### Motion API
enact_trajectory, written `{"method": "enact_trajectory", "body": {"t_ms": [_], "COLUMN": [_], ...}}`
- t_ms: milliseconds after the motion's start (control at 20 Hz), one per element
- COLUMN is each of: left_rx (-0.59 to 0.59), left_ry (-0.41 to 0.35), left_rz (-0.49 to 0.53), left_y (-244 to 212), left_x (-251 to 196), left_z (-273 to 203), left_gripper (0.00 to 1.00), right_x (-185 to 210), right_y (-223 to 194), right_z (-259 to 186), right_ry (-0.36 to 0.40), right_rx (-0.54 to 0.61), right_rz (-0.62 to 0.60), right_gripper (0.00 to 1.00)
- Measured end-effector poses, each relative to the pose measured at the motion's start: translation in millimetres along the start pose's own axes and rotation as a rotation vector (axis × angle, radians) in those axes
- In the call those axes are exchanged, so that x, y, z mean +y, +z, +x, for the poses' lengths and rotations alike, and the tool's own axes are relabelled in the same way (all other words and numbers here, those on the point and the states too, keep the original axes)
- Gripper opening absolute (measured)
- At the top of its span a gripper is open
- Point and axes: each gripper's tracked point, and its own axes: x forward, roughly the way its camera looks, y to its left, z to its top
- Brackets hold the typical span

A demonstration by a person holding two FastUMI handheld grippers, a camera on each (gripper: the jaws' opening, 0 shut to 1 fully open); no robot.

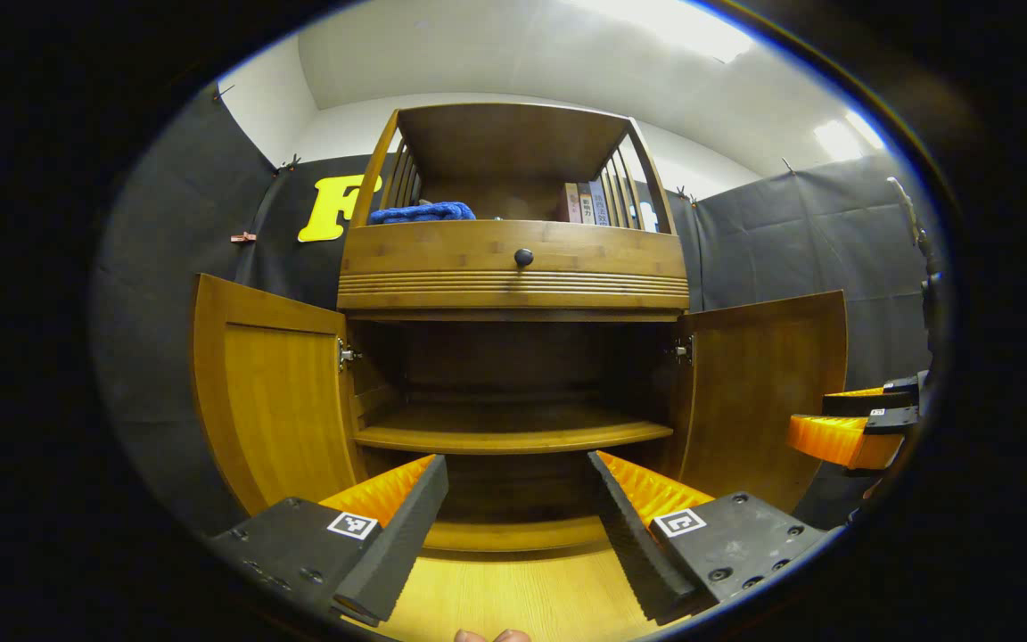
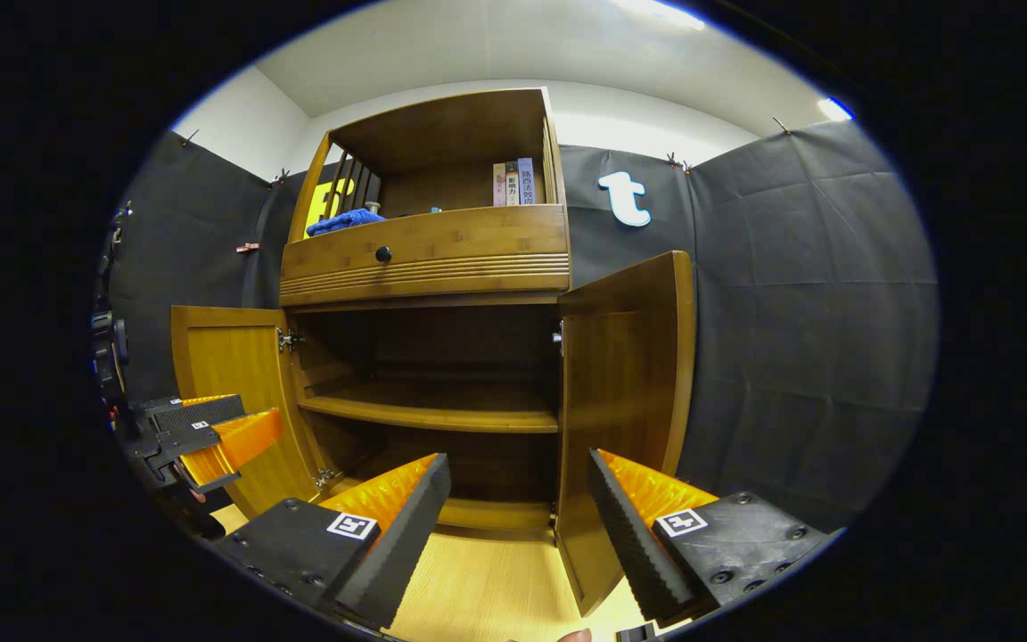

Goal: Open the right door of the double-door shoe cabinet with the right hand, and open the left door with the left hand.

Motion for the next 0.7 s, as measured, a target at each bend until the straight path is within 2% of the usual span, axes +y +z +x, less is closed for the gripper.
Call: {"method": "enact_trajectory", "body": {"t_ms": [150,700], "left_rx": [-0.004,0.003], "left_ry": [0.001,0.014], "left_rz": [0.006,0.014], "left_y": [1.6,-1.1], "left_x": [-5.0,-4.8], "left_z": [0.4,3.1], "left_gripper": [0.99,0.98], "right_x": [-2.5,-7.3], "right_y": [-1.4,-0.8], "right_z": [0.0,0.2], "right_ry": [0.001,0.003], "right_rx": [0.0,0.0], "right_rz": [-0.004,-0.009], "right_gripper": [0.96,0.96]}}
